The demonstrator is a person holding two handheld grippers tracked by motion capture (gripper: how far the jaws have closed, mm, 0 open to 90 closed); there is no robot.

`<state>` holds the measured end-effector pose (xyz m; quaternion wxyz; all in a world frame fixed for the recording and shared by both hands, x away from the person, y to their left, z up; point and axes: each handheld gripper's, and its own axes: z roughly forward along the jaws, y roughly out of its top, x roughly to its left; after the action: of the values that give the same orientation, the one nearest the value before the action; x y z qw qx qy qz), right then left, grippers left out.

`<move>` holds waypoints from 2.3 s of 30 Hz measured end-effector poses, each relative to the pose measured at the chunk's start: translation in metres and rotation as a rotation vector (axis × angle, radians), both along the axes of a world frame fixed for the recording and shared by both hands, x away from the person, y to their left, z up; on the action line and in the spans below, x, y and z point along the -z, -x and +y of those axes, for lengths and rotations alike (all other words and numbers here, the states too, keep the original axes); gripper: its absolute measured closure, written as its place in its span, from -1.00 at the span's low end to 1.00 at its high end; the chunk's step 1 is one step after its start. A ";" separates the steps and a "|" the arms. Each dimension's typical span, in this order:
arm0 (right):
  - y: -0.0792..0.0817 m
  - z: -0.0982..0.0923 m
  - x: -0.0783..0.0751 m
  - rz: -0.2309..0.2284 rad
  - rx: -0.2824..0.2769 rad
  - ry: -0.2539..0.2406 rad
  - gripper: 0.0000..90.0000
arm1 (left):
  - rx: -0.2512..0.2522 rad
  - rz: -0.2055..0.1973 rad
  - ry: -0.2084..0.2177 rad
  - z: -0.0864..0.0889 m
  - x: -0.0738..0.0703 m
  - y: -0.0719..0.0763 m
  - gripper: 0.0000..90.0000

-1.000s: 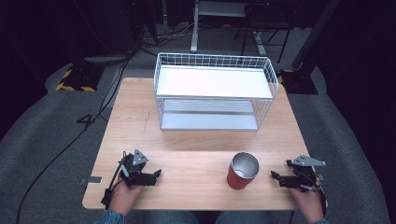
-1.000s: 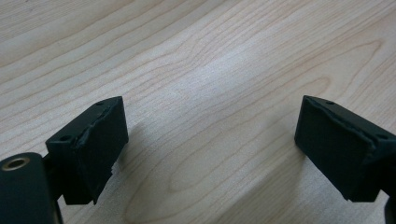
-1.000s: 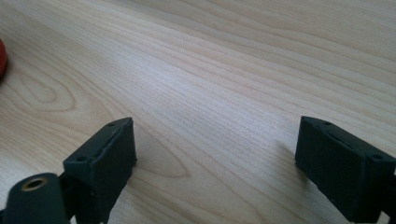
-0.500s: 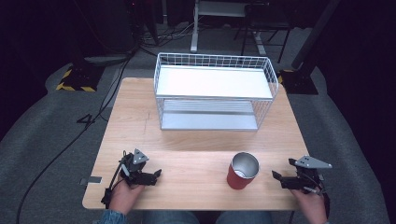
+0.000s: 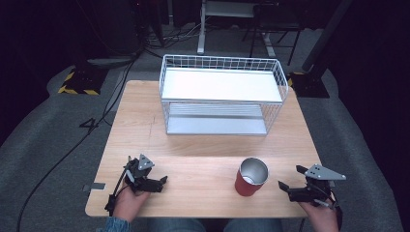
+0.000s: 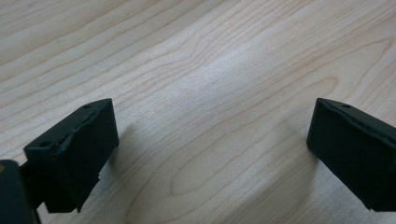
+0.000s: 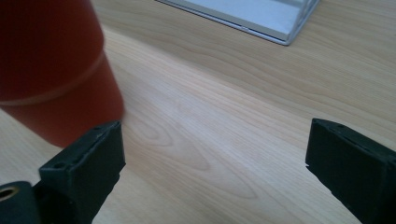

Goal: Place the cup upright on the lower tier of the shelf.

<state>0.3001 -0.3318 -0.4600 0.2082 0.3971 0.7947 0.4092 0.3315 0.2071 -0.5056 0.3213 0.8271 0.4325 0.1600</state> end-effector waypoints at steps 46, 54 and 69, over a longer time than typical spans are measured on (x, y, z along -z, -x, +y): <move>0.009 0.095 0.024 0.022 -0.187 -0.126 -1.00 | -0.005 0.012 0.003 -0.002 0.000 0.000 -1.00; 0.007 0.103 0.031 -0.006 -0.178 -0.133 -0.84 | -0.006 0.011 0.003 -0.002 0.000 0.000 -1.00; 0.008 0.103 0.036 -0.046 -0.145 -0.169 -0.64 | -0.005 0.011 0.003 -0.002 0.000 0.000 -1.00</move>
<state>0.2925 -0.2289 -0.4957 0.1622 0.3451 0.7790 0.4977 0.3313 0.2055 -0.5058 0.3198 0.8264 0.4367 0.1555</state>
